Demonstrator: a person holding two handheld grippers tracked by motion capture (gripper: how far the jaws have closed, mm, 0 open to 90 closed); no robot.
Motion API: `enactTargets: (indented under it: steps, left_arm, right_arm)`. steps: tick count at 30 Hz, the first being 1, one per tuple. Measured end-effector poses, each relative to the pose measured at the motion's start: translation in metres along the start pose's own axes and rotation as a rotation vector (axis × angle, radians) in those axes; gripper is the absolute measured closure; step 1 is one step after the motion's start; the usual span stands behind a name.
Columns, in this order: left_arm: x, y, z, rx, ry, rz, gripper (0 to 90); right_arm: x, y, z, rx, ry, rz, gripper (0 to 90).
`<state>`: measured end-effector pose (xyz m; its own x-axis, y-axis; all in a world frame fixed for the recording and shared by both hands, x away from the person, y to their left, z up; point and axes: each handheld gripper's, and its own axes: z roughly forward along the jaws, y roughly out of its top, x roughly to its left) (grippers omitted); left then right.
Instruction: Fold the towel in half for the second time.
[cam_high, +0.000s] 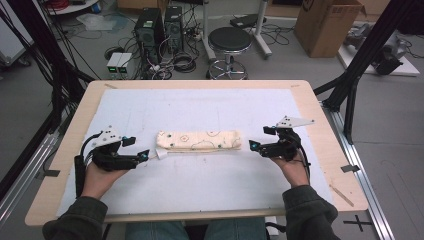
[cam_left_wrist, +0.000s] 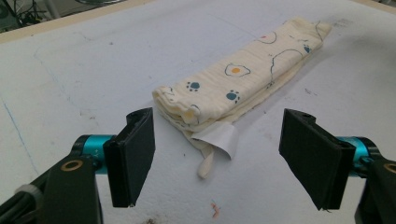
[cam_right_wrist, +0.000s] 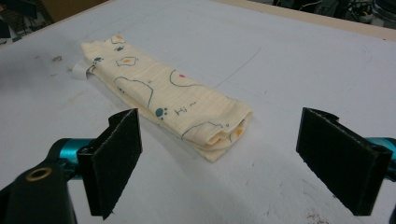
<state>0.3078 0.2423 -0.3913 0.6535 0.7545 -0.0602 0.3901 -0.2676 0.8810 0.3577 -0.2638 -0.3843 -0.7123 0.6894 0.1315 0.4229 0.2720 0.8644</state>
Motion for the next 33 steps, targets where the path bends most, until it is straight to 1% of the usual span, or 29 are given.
enactTargets:
  steps: [1, 2, 3, 5, 6, 12, 17, 18, 20, 21, 25, 33]
  left_arm:
    - [-0.001, -0.001, 0.000, -0.002, 0.001, -0.004, 27.1]
    - [0.000, -0.001, -0.001, 0.000, 0.001, 0.000, 26.9]
    - [-0.001, -0.002, -0.001, -0.003, 0.000, -0.006, 26.8]
    - [-0.002, -0.003, -0.002, -0.001, 0.001, -0.003, 26.6]
    - [-0.003, -0.004, -0.002, -0.003, -0.001, -0.008, 26.5]
    - [-0.006, -0.007, -0.003, 0.001, -0.003, 0.005, 26.0]
    - [-0.010, -0.008, -0.005, -0.003, -0.002, 0.009, 25.5]
    - [-0.011, -0.009, -0.005, 0.003, -0.003, 0.016, 25.5]
    - [-0.012, -0.010, -0.005, 0.003, -0.001, 0.015, 25.4]
    - [-0.012, -0.010, -0.005, 0.003, -0.002, 0.017, 25.4]
    - [-0.013, -0.014, -0.007, 0.003, -0.005, 0.012, 25.2]
    - [-0.017, -0.020, -0.011, 0.006, -0.001, 0.022, 24.7]
  right_arm:
    - [-0.001, -0.001, 0.000, -0.003, -0.002, -0.010, 13.3]
    - [0.000, -0.002, -0.001, 0.002, -0.003, -0.002, 12.9]
    - [-0.001, -0.004, -0.002, -0.001, -0.003, -0.007, 12.8]
    - [0.000, -0.006, -0.003, 0.003, -0.004, -0.003, 12.8]
    - [0.000, -0.007, -0.004, 0.002, -0.006, -0.002, 12.7]
    - [0.001, -0.012, -0.008, 0.001, -0.007, 0.001, 12.6]
    - [0.003, -0.018, -0.009, 0.004, -0.008, -0.007, 12.6]
    - [0.003, -0.020, -0.009, 0.007, -0.007, -0.008, 12.6]
    - [0.004, -0.022, -0.010, 0.011, -0.007, -0.001, 12.5]
    - [0.004, -0.024, -0.010, 0.010, -0.007, -0.008, 12.6]
    - [0.005, -0.028, -0.013, 0.012, -0.009, -0.004, 12.5]
    - [0.009, -0.036, -0.017, 0.015, -0.012, 0.005, 12.5]
